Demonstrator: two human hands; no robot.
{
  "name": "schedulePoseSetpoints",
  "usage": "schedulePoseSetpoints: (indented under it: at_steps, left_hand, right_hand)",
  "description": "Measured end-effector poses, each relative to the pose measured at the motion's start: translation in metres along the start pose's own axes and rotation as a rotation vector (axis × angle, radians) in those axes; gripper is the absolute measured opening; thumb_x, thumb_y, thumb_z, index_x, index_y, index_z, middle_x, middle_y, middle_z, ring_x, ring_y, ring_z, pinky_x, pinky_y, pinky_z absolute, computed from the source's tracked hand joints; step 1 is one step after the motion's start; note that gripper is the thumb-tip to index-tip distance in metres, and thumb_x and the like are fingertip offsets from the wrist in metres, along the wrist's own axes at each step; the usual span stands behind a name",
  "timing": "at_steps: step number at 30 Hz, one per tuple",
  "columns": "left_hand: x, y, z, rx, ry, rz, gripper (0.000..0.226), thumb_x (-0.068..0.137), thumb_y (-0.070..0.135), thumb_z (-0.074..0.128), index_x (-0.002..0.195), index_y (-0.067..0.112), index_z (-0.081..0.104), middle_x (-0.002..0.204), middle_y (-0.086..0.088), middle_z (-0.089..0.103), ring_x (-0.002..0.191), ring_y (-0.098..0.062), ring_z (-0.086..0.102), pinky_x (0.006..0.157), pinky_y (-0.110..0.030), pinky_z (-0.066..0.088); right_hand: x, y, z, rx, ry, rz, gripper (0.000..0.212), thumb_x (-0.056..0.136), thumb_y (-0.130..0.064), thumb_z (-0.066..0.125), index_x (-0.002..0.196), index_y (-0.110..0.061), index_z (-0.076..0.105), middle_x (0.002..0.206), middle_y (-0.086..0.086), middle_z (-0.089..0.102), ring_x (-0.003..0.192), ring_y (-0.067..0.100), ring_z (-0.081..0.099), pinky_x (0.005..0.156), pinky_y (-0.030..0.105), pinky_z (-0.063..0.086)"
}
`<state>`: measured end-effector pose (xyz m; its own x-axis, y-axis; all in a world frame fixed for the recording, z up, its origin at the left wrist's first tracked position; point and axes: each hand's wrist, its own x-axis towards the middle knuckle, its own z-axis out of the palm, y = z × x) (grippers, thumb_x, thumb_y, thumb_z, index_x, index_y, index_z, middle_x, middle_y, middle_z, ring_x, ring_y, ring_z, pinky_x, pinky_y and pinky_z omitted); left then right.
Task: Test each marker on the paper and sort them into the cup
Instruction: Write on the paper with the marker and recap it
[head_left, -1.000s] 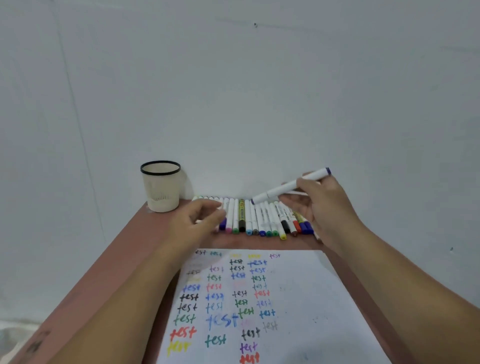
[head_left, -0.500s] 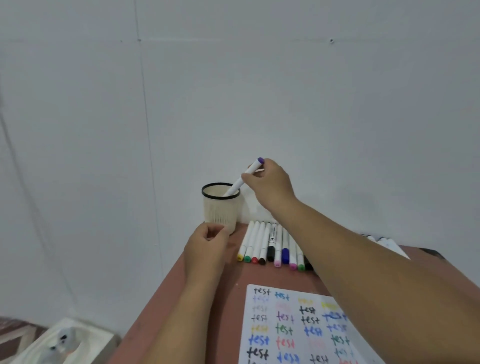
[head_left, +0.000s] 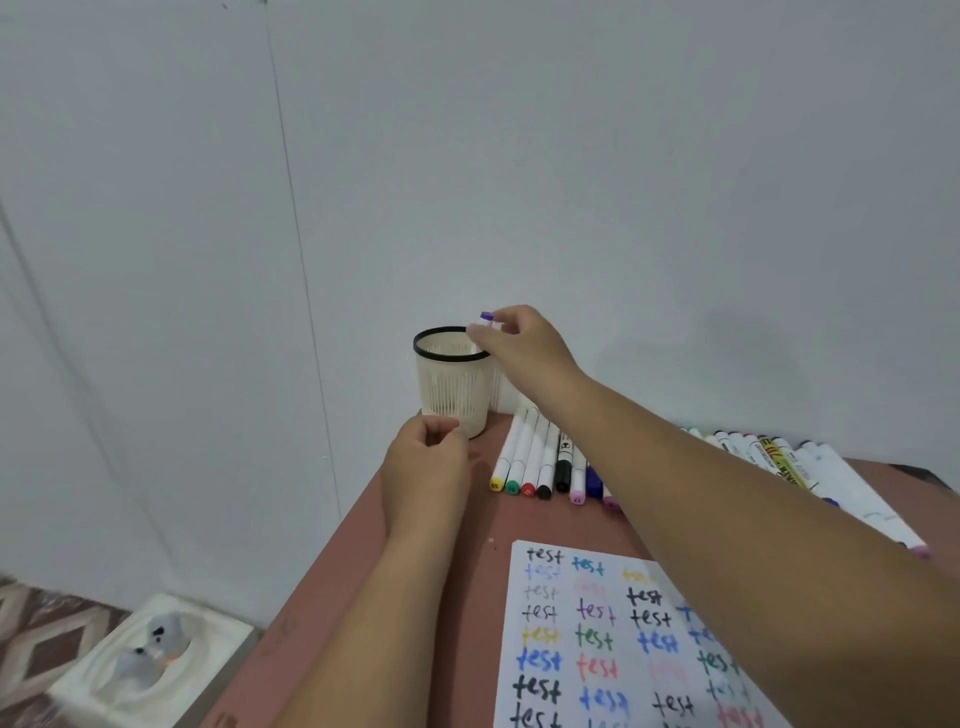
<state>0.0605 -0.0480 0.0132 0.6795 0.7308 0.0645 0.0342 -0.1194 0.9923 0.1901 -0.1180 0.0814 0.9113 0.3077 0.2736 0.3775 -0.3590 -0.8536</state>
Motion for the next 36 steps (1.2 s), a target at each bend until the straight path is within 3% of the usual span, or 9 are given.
schedulePoseSetpoints:
  at_steps: [2, 4, 6, 8, 15, 22, 30, 33, 36]
  left_hand:
    - [-0.001, -0.001, 0.000, 0.006, -0.001, -0.007, 0.015, 0.090, 0.021, 0.056, 0.093, 0.032, 0.066, 0.089, 0.014, 0.066, 0.076, -0.009, 0.062, 0.059, -0.026, 0.042]
    - [-0.001, -0.003, -0.001, 0.000, 0.003, -0.010, 0.020, 0.088, 0.017, 0.054, 0.093, 0.033, 0.066, 0.093, 0.010, 0.068, 0.079, -0.014, 0.065, 0.062, -0.028, 0.047]
    - [0.000, -0.004, -0.002, -0.020, 0.011, -0.021, 0.024, 0.086, 0.014, 0.053, 0.091, 0.034, 0.065, 0.098, 0.008, 0.070, 0.085, -0.020, 0.068, 0.071, -0.032, 0.054]
    - [0.000, -0.005, -0.002, -0.038, 0.013, -0.031, 0.025, 0.084, 0.013, 0.052, 0.090, 0.034, 0.065, 0.101, 0.006, 0.071, 0.087, -0.022, 0.069, 0.075, -0.034, 0.056]
    - [0.005, -0.007, -0.003, -0.099, 0.041, -0.035, 0.027, 0.079, 0.012, 0.051, 0.089, 0.033, 0.064, 0.098, 0.003, 0.071, 0.085, -0.023, 0.069, 0.074, -0.035, 0.055]
    - [0.008, -0.009, -0.001, -0.100, 0.028, -0.009, 0.027, 0.079, 0.011, 0.049, 0.088, 0.032, 0.064, 0.099, 0.002, 0.071, 0.087, -0.023, 0.069, 0.068, -0.030, 0.050]
    - [-0.002, -0.003, -0.002, -0.068, 0.008, 0.069, 0.011, 0.090, 0.021, 0.058, 0.088, 0.031, 0.063, 0.091, 0.013, 0.067, 0.084, -0.013, 0.064, 0.064, -0.026, 0.044]
    - [-0.010, 0.000, 0.001, -0.023, -0.039, 0.220, 0.003, 0.093, 0.033, 0.061, 0.090, 0.032, 0.063, 0.092, 0.014, 0.066, 0.085, -0.003, 0.061, 0.066, -0.021, 0.042]
    - [-0.021, -0.002, 0.009, 0.059, -0.171, 0.416, 0.021, 0.091, 0.045, 0.063, 0.109, 0.035, 0.065, 0.104, 0.017, 0.063, 0.096, 0.000, 0.060, 0.077, -0.023, 0.049]
  right_hand:
    - [-0.005, 0.005, -0.010, 0.085, 0.114, 0.025, 0.049, 0.092, -0.051, 0.065, 0.132, -0.023, 0.057, 0.123, -0.007, 0.058, 0.110, 0.013, 0.058, 0.093, 0.034, 0.049]
    - [-0.009, 0.014, -0.019, 0.001, 0.199, 0.076, 0.026, 0.094, -0.041, 0.060, 0.109, -0.020, 0.060, 0.101, -0.006, 0.061, 0.089, 0.014, 0.060, 0.075, 0.032, 0.047]
    - [-0.013, 0.025, -0.024, -0.188, 0.154, 0.154, 0.019, 0.091, -0.028, 0.057, 0.079, -0.016, 0.050, 0.072, -0.004, 0.051, 0.064, 0.018, 0.049, 0.059, 0.029, 0.037]
    - [-0.016, 0.033, -0.022, -0.360, 0.043, 0.217, 0.029, 0.087, -0.022, 0.059, 0.068, -0.015, 0.039, 0.063, -0.001, 0.041, 0.056, 0.018, 0.040, 0.053, 0.027, 0.029]
    - [-0.020, 0.029, 0.002, -0.718, -0.112, 0.210, 0.021, 0.083, -0.029, 0.071, 0.078, -0.018, 0.054, 0.080, -0.002, 0.060, 0.069, 0.015, 0.057, 0.055, 0.026, 0.040]
    - [-0.017, 0.026, 0.020, -0.788, -0.129, 0.220, 0.017, 0.083, -0.026, 0.067, 0.078, -0.020, 0.053, 0.083, -0.002, 0.060, 0.069, 0.015, 0.057, 0.053, 0.026, 0.036]
    - [-0.029, 0.014, -0.015, -0.241, -0.021, 0.355, 0.016, 0.080, -0.023, 0.070, 0.078, -0.010, 0.062, 0.071, 0.003, 0.062, 0.057, 0.017, 0.050, 0.053, 0.027, 0.038]
    - [-0.056, 0.012, -0.047, 0.166, 0.016, 0.379, 0.016, 0.086, -0.019, 0.074, 0.083, -0.004, 0.071, 0.068, 0.006, 0.067, 0.051, 0.013, 0.047, 0.049, 0.025, 0.042]
    - [-0.093, 0.013, -0.082, 0.440, 0.019, 0.352, 0.016, 0.094, -0.016, 0.073, 0.093, 0.000, 0.074, 0.073, 0.010, 0.072, 0.054, 0.011, 0.056, 0.053, 0.022, 0.053]
